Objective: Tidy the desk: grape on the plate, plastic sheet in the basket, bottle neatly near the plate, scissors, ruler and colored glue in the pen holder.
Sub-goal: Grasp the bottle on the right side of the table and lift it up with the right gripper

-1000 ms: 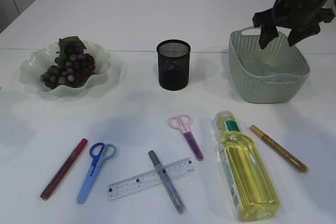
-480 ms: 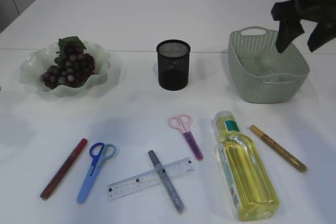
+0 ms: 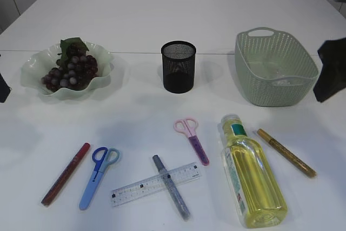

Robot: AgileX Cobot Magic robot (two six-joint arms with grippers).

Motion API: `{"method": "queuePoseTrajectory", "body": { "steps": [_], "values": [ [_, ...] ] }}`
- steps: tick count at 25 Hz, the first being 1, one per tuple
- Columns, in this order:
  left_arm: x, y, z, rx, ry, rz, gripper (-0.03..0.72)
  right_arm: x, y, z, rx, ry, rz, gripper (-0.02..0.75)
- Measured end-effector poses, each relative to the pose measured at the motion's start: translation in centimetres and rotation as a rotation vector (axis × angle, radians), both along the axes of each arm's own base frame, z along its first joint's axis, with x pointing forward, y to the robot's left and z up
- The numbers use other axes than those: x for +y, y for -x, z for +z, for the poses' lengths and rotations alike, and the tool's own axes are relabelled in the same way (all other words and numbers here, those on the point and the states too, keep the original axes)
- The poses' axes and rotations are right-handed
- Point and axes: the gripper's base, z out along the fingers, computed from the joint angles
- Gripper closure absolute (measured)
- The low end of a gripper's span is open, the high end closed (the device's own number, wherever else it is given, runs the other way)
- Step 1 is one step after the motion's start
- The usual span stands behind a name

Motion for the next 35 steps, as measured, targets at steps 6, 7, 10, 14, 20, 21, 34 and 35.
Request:
{"method": "queuePoseTrajectory", "body": {
  "steps": [6,7,10,14,20,21,34,35],
  "values": [
    [-0.4,0.1,0.0,-0.001,0.006,-0.011,0.263,-0.1,4.7,0.0,-0.016,-0.017,0.001,0.21],
    [-0.4,0.0,0.0,-0.004,0.006,-0.012,0.263,0.0,5.1,0.2,-0.022,-0.018,0.008,0.21],
    [-0.4,0.0,0.0,-0.009,0.007,-0.011,0.263,0.7,6.0,0.8,-0.026,-0.031,0.043,0.211],
    [-0.4,0.0,0.0,-0.01,0.006,-0.012,0.263,2.0,6.4,0.8,-0.027,-0.054,0.185,0.213],
    [-0.4,-0.1,0.1,-0.016,0.008,-0.012,0.263,3.4,5.7,1.5,-0.133,-0.207,0.199,0.215],
    [-0.4,-0.1,0.1,-0.016,0.008,-0.012,0.263,3.7,5.6,1.5,-0.134,-0.232,0.195,0.215],
    [-0.4,-0.1,0.1,-0.022,0.009,-0.012,0.264,7.6,2.4,-3.1,-0.039,-0.15,0.157,0.215],
    [-0.4,-0.1,0.1,-0.022,0.009,-0.012,0.264,8.0,2.2,-3.7,-0.021,-0.131,0.153,0.215]
  ]
}}
